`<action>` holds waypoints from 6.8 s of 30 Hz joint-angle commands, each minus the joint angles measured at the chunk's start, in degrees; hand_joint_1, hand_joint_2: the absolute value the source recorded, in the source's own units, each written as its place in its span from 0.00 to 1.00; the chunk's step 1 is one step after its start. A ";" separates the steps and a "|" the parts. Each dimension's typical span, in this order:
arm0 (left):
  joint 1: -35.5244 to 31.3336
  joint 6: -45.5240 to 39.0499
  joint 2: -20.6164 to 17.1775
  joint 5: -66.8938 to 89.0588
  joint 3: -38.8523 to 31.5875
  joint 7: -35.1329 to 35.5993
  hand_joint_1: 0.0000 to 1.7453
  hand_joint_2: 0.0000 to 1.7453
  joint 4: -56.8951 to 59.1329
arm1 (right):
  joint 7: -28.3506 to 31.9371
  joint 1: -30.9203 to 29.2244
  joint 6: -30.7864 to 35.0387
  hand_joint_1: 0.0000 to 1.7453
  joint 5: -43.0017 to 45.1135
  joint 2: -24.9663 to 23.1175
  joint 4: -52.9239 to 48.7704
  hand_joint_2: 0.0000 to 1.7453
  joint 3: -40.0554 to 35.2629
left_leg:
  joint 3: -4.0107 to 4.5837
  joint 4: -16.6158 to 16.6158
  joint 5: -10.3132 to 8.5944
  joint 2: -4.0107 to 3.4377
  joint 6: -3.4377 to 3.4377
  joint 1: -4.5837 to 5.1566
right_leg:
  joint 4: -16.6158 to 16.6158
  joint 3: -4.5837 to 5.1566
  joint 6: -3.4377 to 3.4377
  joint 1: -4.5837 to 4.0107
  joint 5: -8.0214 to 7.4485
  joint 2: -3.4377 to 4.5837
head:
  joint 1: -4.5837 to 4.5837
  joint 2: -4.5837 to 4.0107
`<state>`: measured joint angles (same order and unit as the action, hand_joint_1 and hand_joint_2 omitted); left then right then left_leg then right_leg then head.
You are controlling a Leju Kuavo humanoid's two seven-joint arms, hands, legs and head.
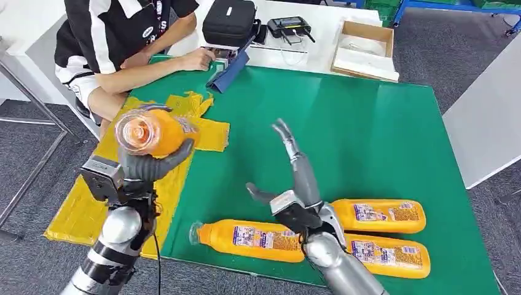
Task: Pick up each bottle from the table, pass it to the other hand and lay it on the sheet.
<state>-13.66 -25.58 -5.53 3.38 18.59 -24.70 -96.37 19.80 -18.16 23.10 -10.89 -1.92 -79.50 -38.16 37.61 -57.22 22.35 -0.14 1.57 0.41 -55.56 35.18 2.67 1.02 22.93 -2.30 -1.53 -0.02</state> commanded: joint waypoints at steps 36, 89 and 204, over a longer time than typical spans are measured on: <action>-17.03 12.98 -0.20 55.10 -2.56 26.60 1.00 1.00 51.62 | -20.78 11.45 -21.73 0.00 -40.71 22.11 -28.31 1.00 21.32 | -0.62 -0.08 0.29 0.03 -0.16 -0.02 | -0.01 -0.69 -0.16 0.01 0.26 0.21 | -0.02 0.00; 4.83 38.68 -1.13 -15.89 -15.71 12.30 0.00 1.00 5.55 | -14.95 9.17 -29.57 0.00 -34.18 32.17 -14.88 1.00 14.44 | -0.61 -0.05 0.38 -0.05 -0.12 -0.02 | 0.04 -0.71 -0.14 0.00 0.26 0.26 | -0.02 0.00; 10.31 33.49 -1.25 -18.86 -13.59 10.41 0.00 1.00 -2.61 | -24.87 0.52 -20.62 1.00 -46.45 20.24 11.07 1.00 11.01 | -1.06 0.01 0.31 -0.13 -0.04 0.01 | 0.10 -1.07 -0.09 0.01 0.07 0.29 | 0.00 0.00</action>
<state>-4.55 8.24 -6.75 -16.09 4.85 -15.06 -97.72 -2.47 -19.20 0.47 -55.76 22.93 -62.97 -29.71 36.67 -57.22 22.61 -0.15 1.64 0.46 -55.49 34.20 2.72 1.07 22.98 -2.25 -1.53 -0.02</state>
